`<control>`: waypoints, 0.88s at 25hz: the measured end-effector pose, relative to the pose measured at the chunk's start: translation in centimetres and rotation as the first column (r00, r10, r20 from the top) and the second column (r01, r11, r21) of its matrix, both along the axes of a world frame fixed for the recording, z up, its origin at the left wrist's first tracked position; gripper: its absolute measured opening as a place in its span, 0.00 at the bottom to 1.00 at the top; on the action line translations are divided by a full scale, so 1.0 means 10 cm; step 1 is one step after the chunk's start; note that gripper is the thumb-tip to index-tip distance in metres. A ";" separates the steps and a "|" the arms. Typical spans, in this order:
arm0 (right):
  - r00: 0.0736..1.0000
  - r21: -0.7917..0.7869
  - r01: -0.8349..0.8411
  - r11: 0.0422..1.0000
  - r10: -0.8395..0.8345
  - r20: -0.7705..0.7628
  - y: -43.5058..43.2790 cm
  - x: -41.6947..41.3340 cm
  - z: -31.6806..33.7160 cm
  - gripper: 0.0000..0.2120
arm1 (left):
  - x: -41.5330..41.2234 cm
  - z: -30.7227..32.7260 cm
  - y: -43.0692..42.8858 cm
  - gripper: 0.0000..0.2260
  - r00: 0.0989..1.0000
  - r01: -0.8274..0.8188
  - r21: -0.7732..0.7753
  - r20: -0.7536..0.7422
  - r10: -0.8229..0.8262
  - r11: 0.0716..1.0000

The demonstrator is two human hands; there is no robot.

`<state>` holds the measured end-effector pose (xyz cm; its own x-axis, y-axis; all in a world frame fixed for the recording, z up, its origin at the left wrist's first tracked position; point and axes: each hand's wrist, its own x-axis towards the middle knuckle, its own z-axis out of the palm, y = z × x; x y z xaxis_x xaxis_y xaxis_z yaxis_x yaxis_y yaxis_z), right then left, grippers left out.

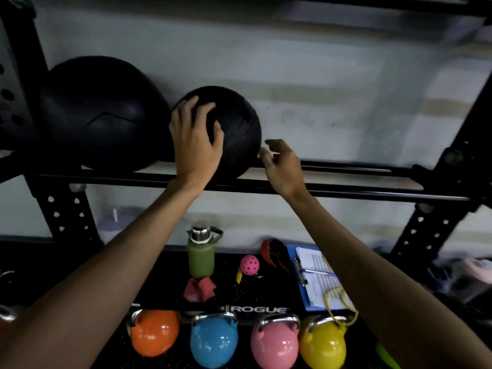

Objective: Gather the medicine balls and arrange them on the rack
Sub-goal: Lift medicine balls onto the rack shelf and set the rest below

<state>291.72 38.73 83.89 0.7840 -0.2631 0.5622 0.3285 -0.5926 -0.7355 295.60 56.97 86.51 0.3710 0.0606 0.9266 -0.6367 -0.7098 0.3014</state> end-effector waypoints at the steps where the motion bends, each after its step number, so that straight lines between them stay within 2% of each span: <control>1: 1.000 -0.063 0.023 0.998 -0.022 0.012 -0.09 -0.17 -0.07 0.15 | -0.16 -0.08 -0.13 0.12 0.997 0.021 0.071 0.077 -0.026 0.997; 2: 0.999 -0.118 0.041 0.992 -0.038 0.025 -0.19 -0.34 -0.14 0.13 | -0.32 -0.17 -0.28 0.10 0.990 0.054 0.143 0.119 -0.071 0.988; 4: 0.998 -0.200 0.064 0.978 -0.058 0.037 -0.41 -0.70 -0.32 0.09 | -0.62 -0.40 -0.58 0.07 0.986 0.128 0.230 0.076 -0.149 0.965; 7: 0.988 -0.315 0.135 0.940 -0.151 -0.026 -0.87 -1.36 -0.74 0.09 | -1.09 -0.87 -1.08 0.08 0.951 0.280 0.242 -0.202 -0.234 0.929; 9: 0.965 -0.358 0.145 0.922 -0.212 -0.156 -1.25 -1.91 -1.08 0.09 | -1.47 -1.27 -1.46 0.09 0.870 0.372 0.257 -0.433 -0.238 0.892; 13: 0.841 -0.400 0.122 0.908 -0.308 -0.444 -1.87 -2.97 -1.75 0.09 | -2.23 -2.04 -2.21 0.07 0.676 0.553 0.337 -0.716 -0.174 0.762; 19: 0.613 -0.317 0.164 0.934 -0.348 -0.710 -2.64 -4.33 -2.78 0.11 | -3.31 -3.13 -3.12 0.08 0.508 0.733 0.416 -0.861 -0.027 0.538; 22: 0.511 -0.261 0.198 0.945 -0.326 -0.795 -2.89 -4.73 -3.27 0.11 | -3.59 -3.65 -3.36 0.06 0.343 0.822 0.350 -0.934 0.100 0.449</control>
